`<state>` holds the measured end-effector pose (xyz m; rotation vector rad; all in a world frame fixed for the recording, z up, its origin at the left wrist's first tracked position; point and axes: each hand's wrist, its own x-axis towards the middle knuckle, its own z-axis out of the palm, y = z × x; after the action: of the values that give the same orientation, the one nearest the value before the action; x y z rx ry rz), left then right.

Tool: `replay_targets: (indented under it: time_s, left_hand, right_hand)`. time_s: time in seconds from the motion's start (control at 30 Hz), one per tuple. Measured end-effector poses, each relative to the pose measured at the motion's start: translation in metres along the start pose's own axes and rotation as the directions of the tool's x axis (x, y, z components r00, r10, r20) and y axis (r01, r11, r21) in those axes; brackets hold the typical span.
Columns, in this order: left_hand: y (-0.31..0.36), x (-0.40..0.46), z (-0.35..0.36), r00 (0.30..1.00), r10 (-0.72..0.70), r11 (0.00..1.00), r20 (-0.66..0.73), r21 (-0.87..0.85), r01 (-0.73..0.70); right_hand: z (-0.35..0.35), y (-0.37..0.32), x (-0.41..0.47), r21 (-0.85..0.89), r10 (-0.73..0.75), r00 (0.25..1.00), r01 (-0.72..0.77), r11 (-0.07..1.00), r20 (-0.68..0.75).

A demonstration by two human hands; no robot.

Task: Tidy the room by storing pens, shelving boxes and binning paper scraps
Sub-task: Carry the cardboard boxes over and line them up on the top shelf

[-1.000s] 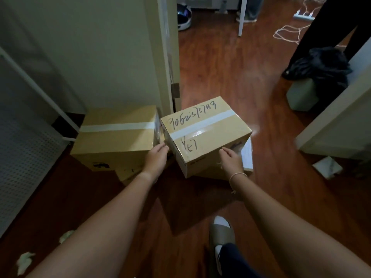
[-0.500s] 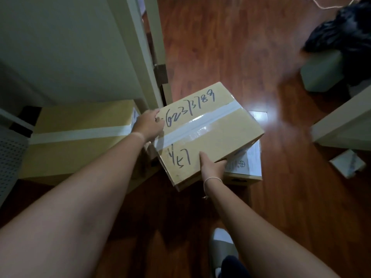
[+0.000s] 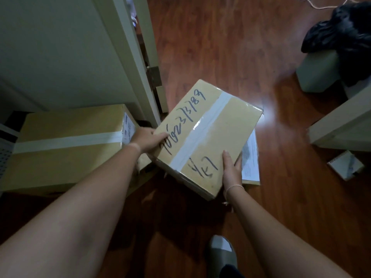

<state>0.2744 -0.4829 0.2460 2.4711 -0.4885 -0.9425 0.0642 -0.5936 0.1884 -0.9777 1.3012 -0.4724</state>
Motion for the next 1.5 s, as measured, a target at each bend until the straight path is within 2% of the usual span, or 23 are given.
replay_targets:
  time_s: [0.07, 0.13, 0.27, 0.4, 0.6, 0.77, 0.87, 1.0, 1.1, 1.2, 1.3, 1.5]
  left_hand:
    - [-0.009, -0.014, 0.015, 0.999, -0.014, 0.984, 0.034, -0.179, 0.02]
    - [-0.016, -0.028, 0.024, 0.999, -0.009, 0.962, 0.038, -0.271, 0.018]
    - [-0.014, -0.061, 0.015, 0.999, -0.002, 0.936, 0.032, -0.351, 0.014]
    - [0.0, -0.114, -0.016, 0.996, 0.089, 0.91, -0.03, -0.404, -0.093]
    - [0.006, -0.225, -0.082, 0.973, 0.187, 0.835, -0.135, -0.5, -0.23]
    - [-0.011, -0.336, -0.152, 0.926, 0.236, 0.771, -0.294, -0.524, -0.363]
    - [-0.034, -0.411, -0.2, 0.884, 0.234, 0.73, -0.404, -0.528, -0.435]
    - [-0.063, -0.511, -0.263, 0.816, 0.196, 0.691, -0.544, -0.514, -0.508]
    - [-0.091, -0.598, -0.307, 0.738, 0.161, 0.681, -0.655, -0.467, -0.563]
    - [-0.125, -0.684, -0.341, 0.643, 0.157, 0.667, -0.749, -0.4, -0.628]
    - [-0.156, -0.758, -0.366, 0.541, 0.171, 0.638, -0.824, -0.325, -0.698]
    - [-0.224, -0.896, -0.396, 0.397, 0.159, 0.662, -0.904, -0.2, -0.722]
  right_hand:
    - [-0.012, 0.002, -0.005, 0.059, 0.032, 0.999, -0.034, 0.998, 0.028]
    - [-0.021, 0.002, -0.011, 0.085, 0.041, 0.997, -0.046, 0.995, 0.058]
    - [-0.039, -0.014, -0.031, 0.105, 0.003, 0.993, -0.016, 0.994, 0.116]
    - [-0.05, -0.04, -0.069, 0.147, -0.045, 0.978, 0.016, 0.989, 0.202]
    - [-0.06, -0.095, -0.168, 0.217, -0.196, 0.942, 0.138, 0.966, 0.273]
    - [-0.054, -0.138, -0.271, 0.271, -0.309, 0.882, 0.219, 0.937, 0.355]
    - [-0.042, -0.156, -0.351, 0.352, -0.386, 0.802, 0.237, 0.906, 0.455]
    - [-0.02, -0.171, -0.458, 0.396, -0.406, 0.661, 0.174, 0.901, 0.631]
    - [-0.003, -0.181, -0.54, 0.43, -0.42, 0.562, 0.122, 0.894, 0.713]
    - [0.014, -0.188, -0.62, 0.444, -0.445, 0.423, 0.107, 0.89, 0.789]
    - [0.032, -0.196, -0.693, 0.473, -0.489, 0.265, 0.128, 0.872, 0.831]
    - [0.08, -0.187, -0.835, 0.491, -0.498, 0.058, 0.104, 0.865, 0.865]
